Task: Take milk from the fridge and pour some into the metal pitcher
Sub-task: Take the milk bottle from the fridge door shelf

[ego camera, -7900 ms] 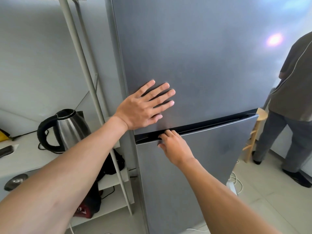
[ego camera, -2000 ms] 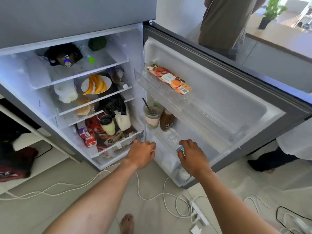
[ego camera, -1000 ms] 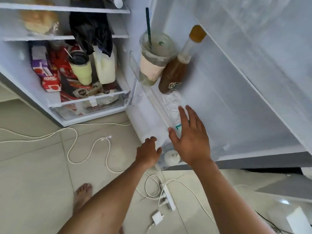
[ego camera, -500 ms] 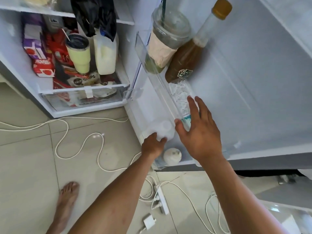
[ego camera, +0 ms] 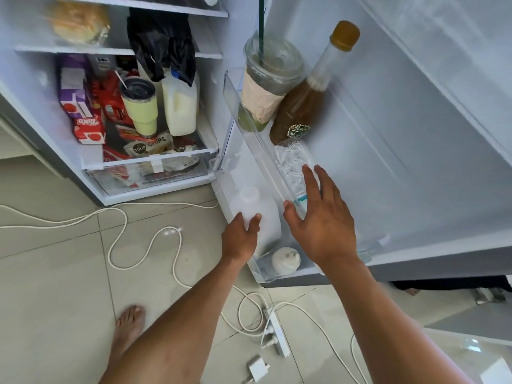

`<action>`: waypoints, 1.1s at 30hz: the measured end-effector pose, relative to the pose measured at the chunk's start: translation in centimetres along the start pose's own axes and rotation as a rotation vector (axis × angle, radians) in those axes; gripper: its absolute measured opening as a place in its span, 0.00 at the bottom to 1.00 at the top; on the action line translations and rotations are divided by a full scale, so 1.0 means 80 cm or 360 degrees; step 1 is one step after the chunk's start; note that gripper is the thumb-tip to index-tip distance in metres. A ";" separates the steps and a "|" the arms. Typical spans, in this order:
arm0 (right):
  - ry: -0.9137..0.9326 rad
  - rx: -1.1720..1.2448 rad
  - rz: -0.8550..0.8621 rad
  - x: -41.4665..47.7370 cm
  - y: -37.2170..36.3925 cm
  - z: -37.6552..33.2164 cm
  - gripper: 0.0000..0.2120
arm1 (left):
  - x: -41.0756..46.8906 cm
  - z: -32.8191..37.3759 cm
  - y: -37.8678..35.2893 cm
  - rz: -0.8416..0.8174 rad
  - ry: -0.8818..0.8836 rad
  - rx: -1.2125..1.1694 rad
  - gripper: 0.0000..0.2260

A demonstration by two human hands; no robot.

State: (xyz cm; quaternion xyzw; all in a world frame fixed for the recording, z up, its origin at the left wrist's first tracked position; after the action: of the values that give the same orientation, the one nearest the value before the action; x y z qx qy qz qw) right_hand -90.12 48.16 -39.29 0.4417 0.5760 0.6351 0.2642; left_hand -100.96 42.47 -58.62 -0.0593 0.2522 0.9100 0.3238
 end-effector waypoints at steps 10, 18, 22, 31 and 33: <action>-0.0029 0.0011 -0.0052 0.000 0.000 -0.001 0.34 | 0.030 0.013 0.057 0.0142 0.0398 -0.0460 0.19; 0.0078 -0.0170 -0.0212 0.000 0.000 -0.004 0.33 | 0.029 0.052 0.135 0.0158 0.0174 0.0007 0.20; 0.0111 -0.0330 -0.0205 0.002 0.010 -0.014 0.33 | 0.027 0.083 0.176 0.0194 0.0074 0.0157 0.19; 0.0135 0.0175 -0.0273 0.009 0.109 -0.106 0.20 | 0.003 0.199 0.276 0.0494 -0.0171 0.0402 0.21; 0.0170 0.0213 -0.0221 0.020 0.148 -0.121 0.18 | -0.009 0.242 0.303 0.0561 -0.0272 0.0422 0.19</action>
State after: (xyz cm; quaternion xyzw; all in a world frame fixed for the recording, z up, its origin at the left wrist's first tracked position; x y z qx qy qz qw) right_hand -97.17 42.36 -26.90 0.3829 0.6595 0.5982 0.2463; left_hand -114.38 35.63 -31.44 0.1060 0.3476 0.9131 0.1851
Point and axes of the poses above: each hand's wrist, its own x-axis towards the middle knuckle, its own y-axis out of the back of the hand, z = x × y, the point moved 6 cm from there along x, towards the middle knuckle, and after that the axes turned 14 degrees about z, right-handed, at the moved point
